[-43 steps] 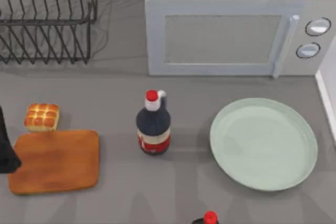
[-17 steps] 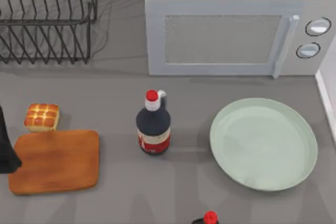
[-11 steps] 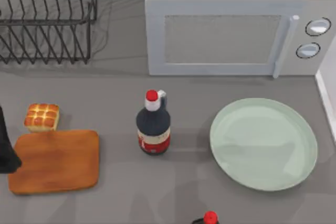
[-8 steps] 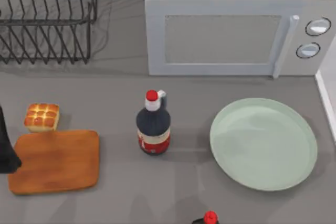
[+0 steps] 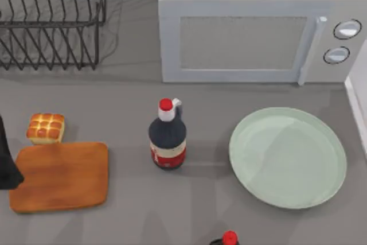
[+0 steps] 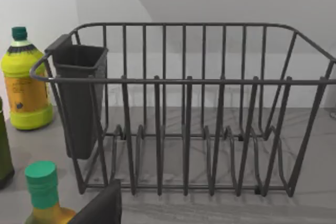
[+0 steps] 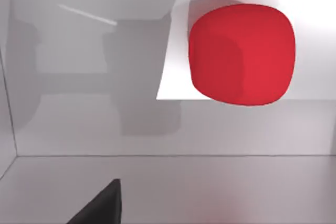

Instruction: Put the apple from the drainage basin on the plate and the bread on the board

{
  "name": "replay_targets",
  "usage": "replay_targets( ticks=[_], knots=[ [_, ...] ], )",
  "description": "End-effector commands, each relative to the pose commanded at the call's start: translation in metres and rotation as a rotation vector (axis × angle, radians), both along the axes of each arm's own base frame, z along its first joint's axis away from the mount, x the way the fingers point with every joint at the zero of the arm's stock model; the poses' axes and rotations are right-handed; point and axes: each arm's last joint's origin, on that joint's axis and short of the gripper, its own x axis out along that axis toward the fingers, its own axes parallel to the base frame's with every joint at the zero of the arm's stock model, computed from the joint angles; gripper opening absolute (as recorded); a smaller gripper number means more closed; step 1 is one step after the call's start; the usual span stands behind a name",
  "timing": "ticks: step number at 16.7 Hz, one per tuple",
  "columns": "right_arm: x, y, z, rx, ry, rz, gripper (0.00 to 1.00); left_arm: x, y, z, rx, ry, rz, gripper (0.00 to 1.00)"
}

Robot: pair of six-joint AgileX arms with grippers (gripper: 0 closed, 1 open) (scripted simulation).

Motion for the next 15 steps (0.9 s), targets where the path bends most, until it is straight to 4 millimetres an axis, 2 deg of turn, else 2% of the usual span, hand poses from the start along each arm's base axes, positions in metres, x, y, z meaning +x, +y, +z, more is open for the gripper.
replay_targets(
  ticks=[8, 11, 15],
  knots=[
    [0.004, -0.001, -0.01, 0.007, 0.021, 0.004, 1.0, 0.0, 0.0, 0.0, 0.0, 0.0, 0.0, 1.0],
    [0.009, -0.003, -0.041, 0.008, 0.024, 0.003, 1.0, 0.0, 0.0, 0.0, 0.0, 0.0, 0.0, 1.0],
    [0.011, -0.005, -0.102, 0.006, 0.017, 0.002, 1.0, 0.0, 0.0, 0.0, 0.0, 0.0, 0.0, 1.0]
  ],
)
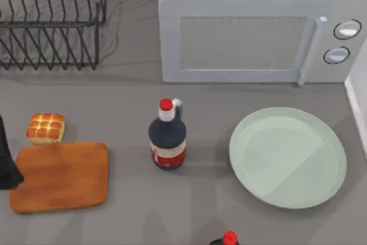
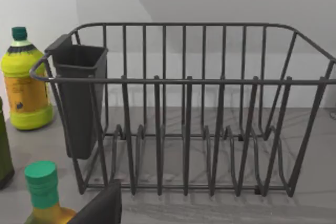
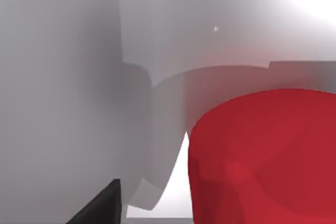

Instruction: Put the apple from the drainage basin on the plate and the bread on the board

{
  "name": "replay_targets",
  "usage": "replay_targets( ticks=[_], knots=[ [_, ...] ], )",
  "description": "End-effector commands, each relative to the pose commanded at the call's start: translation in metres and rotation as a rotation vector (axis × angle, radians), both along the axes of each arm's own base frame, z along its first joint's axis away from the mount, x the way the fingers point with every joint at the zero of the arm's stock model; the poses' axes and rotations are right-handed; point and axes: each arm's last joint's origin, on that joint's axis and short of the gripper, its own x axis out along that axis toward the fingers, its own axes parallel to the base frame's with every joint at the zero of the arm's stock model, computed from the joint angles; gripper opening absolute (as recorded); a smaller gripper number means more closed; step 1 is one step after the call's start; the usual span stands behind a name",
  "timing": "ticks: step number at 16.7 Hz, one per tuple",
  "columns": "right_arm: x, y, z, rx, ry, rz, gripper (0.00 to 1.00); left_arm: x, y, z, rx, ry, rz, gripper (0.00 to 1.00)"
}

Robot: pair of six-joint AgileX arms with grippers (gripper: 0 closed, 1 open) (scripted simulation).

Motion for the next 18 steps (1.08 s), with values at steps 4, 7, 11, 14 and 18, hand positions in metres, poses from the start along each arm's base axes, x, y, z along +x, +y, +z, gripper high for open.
replay_targets(
  ticks=[4, 7, 11, 14, 18],
  knots=[
    [-0.006, 0.002, -0.048, 0.0, -0.001, -0.002, 1.0, 0.0, 0.0, 0.0, 0.0, 0.0, 0.0, 1.0],
    [-0.008, 0.002, -0.055, 0.001, 0.003, -0.002, 1.0, 0.0, 0.0, 0.0, 0.0, 0.0, 0.0, 1.0],
    [-0.008, 0.002, -0.055, 0.001, 0.003, -0.002, 0.85, 0.0, 0.0, 0.0, 0.0, 0.0, 0.0, 1.0],
    [-0.008, 0.002, -0.055, 0.001, 0.003, -0.002, 0.62, 0.0, 0.0, 0.0, 0.0, 0.0, 0.0, 1.0],
    [-0.008, 0.002, -0.055, 0.001, 0.003, -0.002, 0.32, 0.0, 0.0, 0.0, 0.0, 0.0, 0.0, 1.0]
  ],
)
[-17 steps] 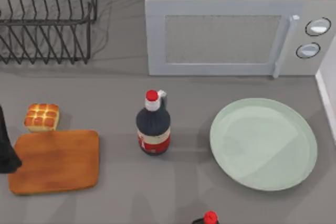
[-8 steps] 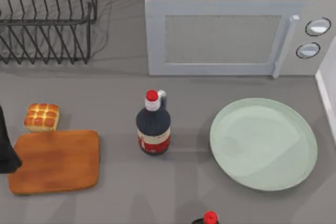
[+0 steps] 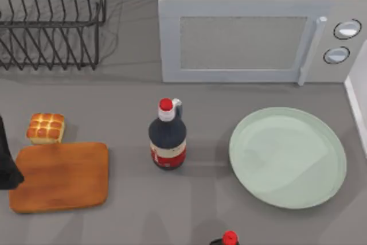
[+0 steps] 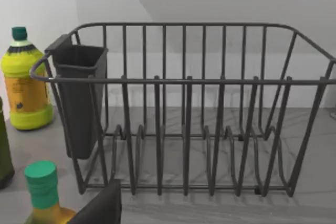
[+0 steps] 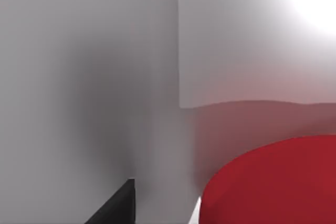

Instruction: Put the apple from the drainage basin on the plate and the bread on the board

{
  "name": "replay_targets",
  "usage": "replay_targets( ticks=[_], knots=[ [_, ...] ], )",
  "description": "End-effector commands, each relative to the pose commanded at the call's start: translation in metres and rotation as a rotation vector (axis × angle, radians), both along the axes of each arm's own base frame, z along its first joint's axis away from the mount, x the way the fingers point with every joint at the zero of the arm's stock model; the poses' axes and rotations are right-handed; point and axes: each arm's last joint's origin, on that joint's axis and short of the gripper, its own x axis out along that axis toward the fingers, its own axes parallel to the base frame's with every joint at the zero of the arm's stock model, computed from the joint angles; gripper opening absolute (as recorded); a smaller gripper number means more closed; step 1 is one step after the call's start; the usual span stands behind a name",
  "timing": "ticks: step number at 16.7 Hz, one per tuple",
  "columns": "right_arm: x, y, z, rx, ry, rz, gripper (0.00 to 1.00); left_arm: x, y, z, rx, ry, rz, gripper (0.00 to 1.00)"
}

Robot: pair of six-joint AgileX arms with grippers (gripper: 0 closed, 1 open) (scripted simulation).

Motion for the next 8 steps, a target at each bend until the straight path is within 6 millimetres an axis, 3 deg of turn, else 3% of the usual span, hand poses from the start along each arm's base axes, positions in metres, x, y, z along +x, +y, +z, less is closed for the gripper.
replay_targets(
  ticks=[4, 8],
  knots=[
    [0.0, 0.0, 0.0, 0.0, 0.0, 0.0, 0.02, 0.0, 0.0, 0.0, 0.0, 0.0, 0.0, 1.0],
    [0.0, 0.0, 0.0, 0.0, 0.0, 0.0, 0.0, 0.0, 0.0, 0.0, 0.0, 0.0, 0.0, 1.0]
  ],
)
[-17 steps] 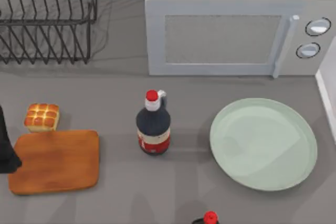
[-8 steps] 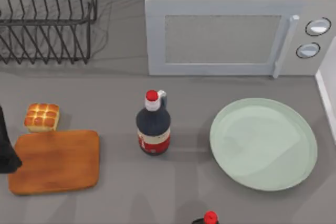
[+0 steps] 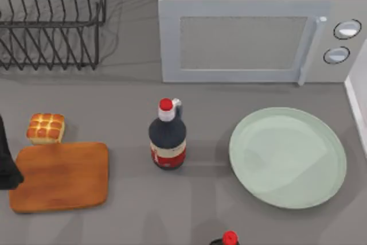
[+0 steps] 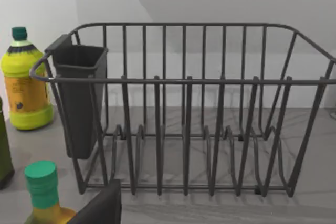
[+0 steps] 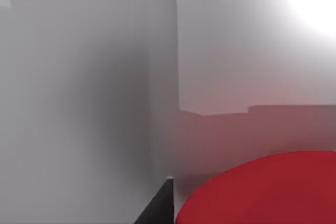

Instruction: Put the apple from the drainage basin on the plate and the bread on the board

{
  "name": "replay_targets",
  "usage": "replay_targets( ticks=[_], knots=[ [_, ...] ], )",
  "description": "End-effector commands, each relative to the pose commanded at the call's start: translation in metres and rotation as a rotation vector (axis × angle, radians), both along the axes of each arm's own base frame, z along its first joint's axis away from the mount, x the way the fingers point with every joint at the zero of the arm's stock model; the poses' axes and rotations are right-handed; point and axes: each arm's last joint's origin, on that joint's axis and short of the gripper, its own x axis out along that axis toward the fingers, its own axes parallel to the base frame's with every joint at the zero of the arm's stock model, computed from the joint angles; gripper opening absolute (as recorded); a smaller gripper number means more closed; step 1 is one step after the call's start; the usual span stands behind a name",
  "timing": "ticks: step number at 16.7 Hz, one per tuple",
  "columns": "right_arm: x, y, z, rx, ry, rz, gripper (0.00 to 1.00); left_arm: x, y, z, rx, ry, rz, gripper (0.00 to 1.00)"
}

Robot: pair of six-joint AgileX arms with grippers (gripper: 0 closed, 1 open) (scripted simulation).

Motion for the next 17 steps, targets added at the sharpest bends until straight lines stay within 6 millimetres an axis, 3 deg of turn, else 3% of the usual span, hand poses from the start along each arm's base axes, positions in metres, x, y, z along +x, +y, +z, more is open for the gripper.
replay_targets(
  ticks=[4, 5, 8, 15, 17],
  knots=[
    [0.0, 0.0, 0.0, 0.0, 0.0, 0.0, 0.0, 0.0, 0.0, 0.0, 0.0, 0.0, 0.0, 1.0],
    [0.006, -0.001, 0.028, -0.001, -0.048, -0.008, 0.0, 0.0, 0.0, 0.0, 0.0, 0.0, 0.0, 1.0],
    [0.009, -0.002, 0.042, -0.003, -0.055, -0.008, 0.0, 0.0, 0.0, 0.0, 0.0, 0.0, 0.0, 1.0],
    [0.006, -0.001, 0.124, 0.001, -0.044, -0.008, 0.0, 0.0, 0.0, 0.0, 0.0, 0.0, 0.0, 1.0],
    [0.006, -0.001, 0.128, -0.001, -0.048, -0.008, 0.0, 0.0, 0.0, 0.0, 0.0, 0.0, 0.0, 1.0]
  ],
)
